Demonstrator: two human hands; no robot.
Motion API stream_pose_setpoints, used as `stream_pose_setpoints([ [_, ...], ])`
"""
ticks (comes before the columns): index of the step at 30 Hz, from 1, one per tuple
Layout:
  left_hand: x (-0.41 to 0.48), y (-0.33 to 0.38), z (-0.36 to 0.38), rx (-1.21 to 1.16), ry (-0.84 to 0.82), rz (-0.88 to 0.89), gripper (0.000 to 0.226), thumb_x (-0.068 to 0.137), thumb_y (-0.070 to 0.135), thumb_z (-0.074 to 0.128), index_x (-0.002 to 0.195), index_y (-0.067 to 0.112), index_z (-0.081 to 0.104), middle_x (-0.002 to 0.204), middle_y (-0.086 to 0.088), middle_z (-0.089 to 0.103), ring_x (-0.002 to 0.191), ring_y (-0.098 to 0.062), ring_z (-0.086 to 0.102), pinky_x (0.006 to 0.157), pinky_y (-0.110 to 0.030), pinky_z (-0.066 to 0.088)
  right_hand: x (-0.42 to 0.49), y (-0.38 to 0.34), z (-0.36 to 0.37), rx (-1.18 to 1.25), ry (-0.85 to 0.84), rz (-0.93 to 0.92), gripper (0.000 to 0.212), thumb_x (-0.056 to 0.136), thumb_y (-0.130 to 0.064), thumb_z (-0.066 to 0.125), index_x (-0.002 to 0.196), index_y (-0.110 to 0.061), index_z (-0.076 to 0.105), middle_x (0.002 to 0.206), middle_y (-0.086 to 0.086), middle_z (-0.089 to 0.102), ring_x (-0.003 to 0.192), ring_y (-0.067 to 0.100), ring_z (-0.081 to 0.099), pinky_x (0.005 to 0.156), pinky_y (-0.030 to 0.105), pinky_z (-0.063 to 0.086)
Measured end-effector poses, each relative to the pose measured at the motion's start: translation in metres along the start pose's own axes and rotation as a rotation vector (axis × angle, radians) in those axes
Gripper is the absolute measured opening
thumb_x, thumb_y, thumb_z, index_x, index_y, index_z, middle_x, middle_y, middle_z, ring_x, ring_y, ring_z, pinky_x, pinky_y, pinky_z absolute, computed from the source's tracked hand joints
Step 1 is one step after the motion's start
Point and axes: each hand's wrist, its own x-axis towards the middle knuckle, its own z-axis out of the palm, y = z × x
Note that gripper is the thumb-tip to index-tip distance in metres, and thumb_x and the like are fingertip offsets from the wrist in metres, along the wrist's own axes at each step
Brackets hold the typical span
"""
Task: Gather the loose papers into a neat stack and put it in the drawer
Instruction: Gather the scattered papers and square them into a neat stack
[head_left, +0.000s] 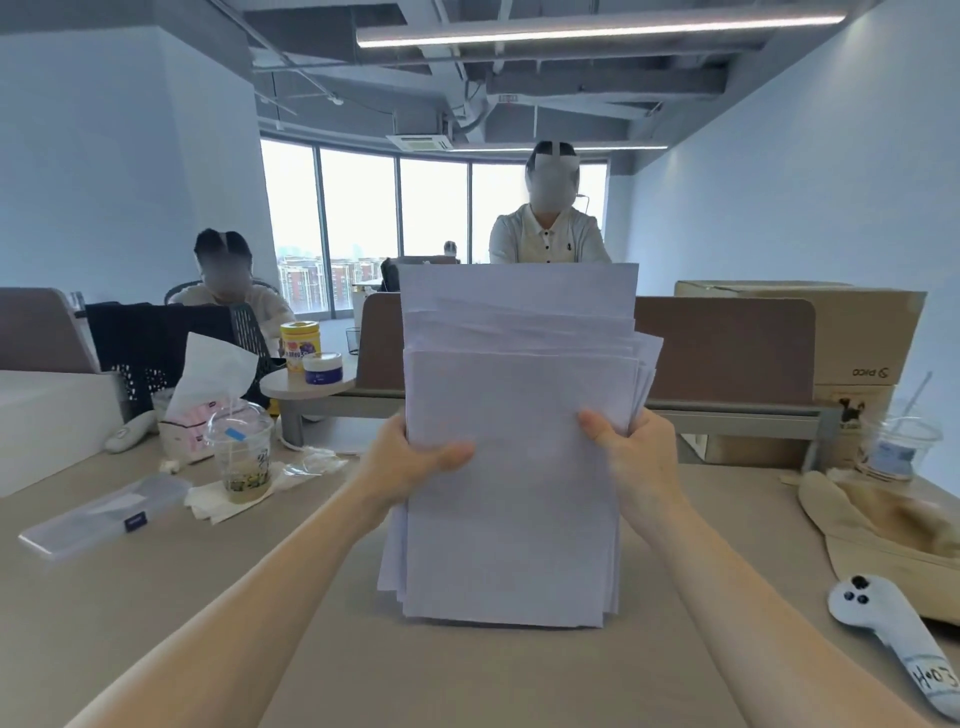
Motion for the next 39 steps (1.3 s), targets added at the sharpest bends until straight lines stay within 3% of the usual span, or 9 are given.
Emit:
stream_pose_setpoints([
  [5, 0.011, 0.001, 0.002, 0.223, 0.053, 0.041, 0.045, 0.049, 0.039, 0.084, 0.084, 0.011, 0.076, 0.085, -0.009, 0.077, 0.082, -0.029, 0.074, 0.071, -0.045, 0.061, 0.001, -0.009, -0.01, 0.066, -0.019, 0.053, 0.018, 0.081, -0.008, 0.075, 0.099, -0.01, 0.071, 0.101, 0.009, 0.075, 0.09, 0.028, 0.073, 0.071, 0.034, 0.06],
  [9, 0.027, 0.043, -0.003, 0.789, -0.036, 0.234, 0.02, 0.066, 0.027, 0.073, 0.059, 0.009, 0.065, 0.057, -0.006, 0.061, 0.054, -0.018, 0.056, 0.05, -0.028, 0.045, 0.019, -0.026, -0.05, -0.353, 0.078, -0.078, 0.1, 0.068, -0.033, 0.087, 0.148, -0.023, 0.029, 0.139, 0.001, 0.047, 0.131, 0.019, 0.046, 0.097, 0.032, 0.041],
  [11, 0.03, 0.059, -0.001, 0.982, -0.154, 0.278, 0.025, 0.071, 0.019, 0.074, 0.053, 0.012, 0.058, 0.053, 0.0, 0.051, 0.052, -0.012, 0.046, 0.053, -0.026, 0.036, 0.021, -0.037, -0.066, -0.52, -0.009, -0.161, 0.114, 0.063, -0.041, 0.089, 0.152, -0.033, 0.018, 0.152, -0.006, 0.033, 0.14, 0.011, 0.031, 0.103, 0.031, 0.032],
  [14, 0.03, 0.069, 0.012, 1.153, -0.3, 0.275, 0.031, 0.073, 0.018, 0.072, 0.048, 0.026, 0.054, 0.05, 0.007, 0.049, 0.054, -0.002, 0.045, 0.055, -0.025, 0.036, 0.02, -0.04, -0.075, -0.694, -0.327, -0.181, 0.073, 0.064, -0.039, 0.089, 0.13, -0.032, 0.056, 0.128, -0.02, 0.061, 0.114, -0.002, 0.058, 0.098, 0.035, 0.049],
  [17, 0.024, 0.073, 0.026, 1.215, -0.371, 0.293, 0.03, 0.071, 0.022, 0.07, 0.049, 0.037, 0.057, 0.053, 0.009, 0.052, 0.06, -0.006, 0.051, 0.059, -0.028, 0.045, 0.011, -0.02, -0.081, -0.656, -0.382, -0.143, 0.037, 0.064, -0.025, 0.091, 0.097, -0.019, 0.075, 0.093, -0.003, 0.076, 0.087, 0.014, 0.071, 0.082, 0.053, 0.056],
  [23, 0.005, 0.066, 0.047, 1.414, -0.416, 0.339, 0.02, 0.077, 0.025, 0.066, 0.06, 0.029, 0.057, 0.065, 0.005, 0.055, 0.067, -0.026, 0.053, 0.056, -0.028, 0.037, -0.013, 0.026, -0.093, -0.533, -0.36, -0.005, 0.05, 0.051, -0.032, 0.092, 0.097, -0.023, 0.074, 0.096, 0.0, 0.075, 0.09, 0.021, 0.071, 0.084, 0.053, 0.056],
  [30, 0.004, 0.056, 0.063, 1.443, -0.463, 0.413, 0.014, 0.077, 0.029, 0.069, 0.069, 0.031, 0.057, 0.067, 0.011, 0.052, 0.073, -0.024, 0.054, 0.061, -0.028, 0.039, -0.031, 0.054, -0.089, -0.295, -0.291, -0.01, 0.048, 0.071, 0.008, 0.08, 0.099, -0.028, 0.065, 0.086, -0.016, 0.074, 0.081, -0.005, 0.068, 0.066, 0.017, 0.055],
  [34, 0.001, 0.058, 0.049, 1.46, -0.35, 0.487, 0.026, 0.069, 0.054, 0.076, 0.073, 0.033, 0.061, 0.072, 0.013, 0.055, 0.075, -0.02, 0.051, 0.065, -0.03, 0.033, -0.03, 0.064, -0.092, -0.226, -0.227, 0.046, 0.042, 0.067, 0.0, 0.085, 0.093, -0.028, 0.067, 0.092, -0.004, 0.072, 0.085, 0.008, 0.071, 0.074, 0.034, 0.059],
  [39, -0.004, 0.055, -0.016, 1.339, -0.202, 0.321, 0.035, 0.061, 0.054, 0.084, 0.077, 0.029, 0.065, 0.068, 0.018, 0.063, 0.07, -0.008, 0.06, 0.065, -0.029, 0.042, -0.03, 0.077, -0.103, -0.195, -0.179, 0.123, 0.05, 0.036, -0.048, 0.095, 0.081, -0.04, 0.076, 0.085, -0.01, 0.077, 0.093, 0.028, 0.071, 0.081, 0.049, 0.058],
])
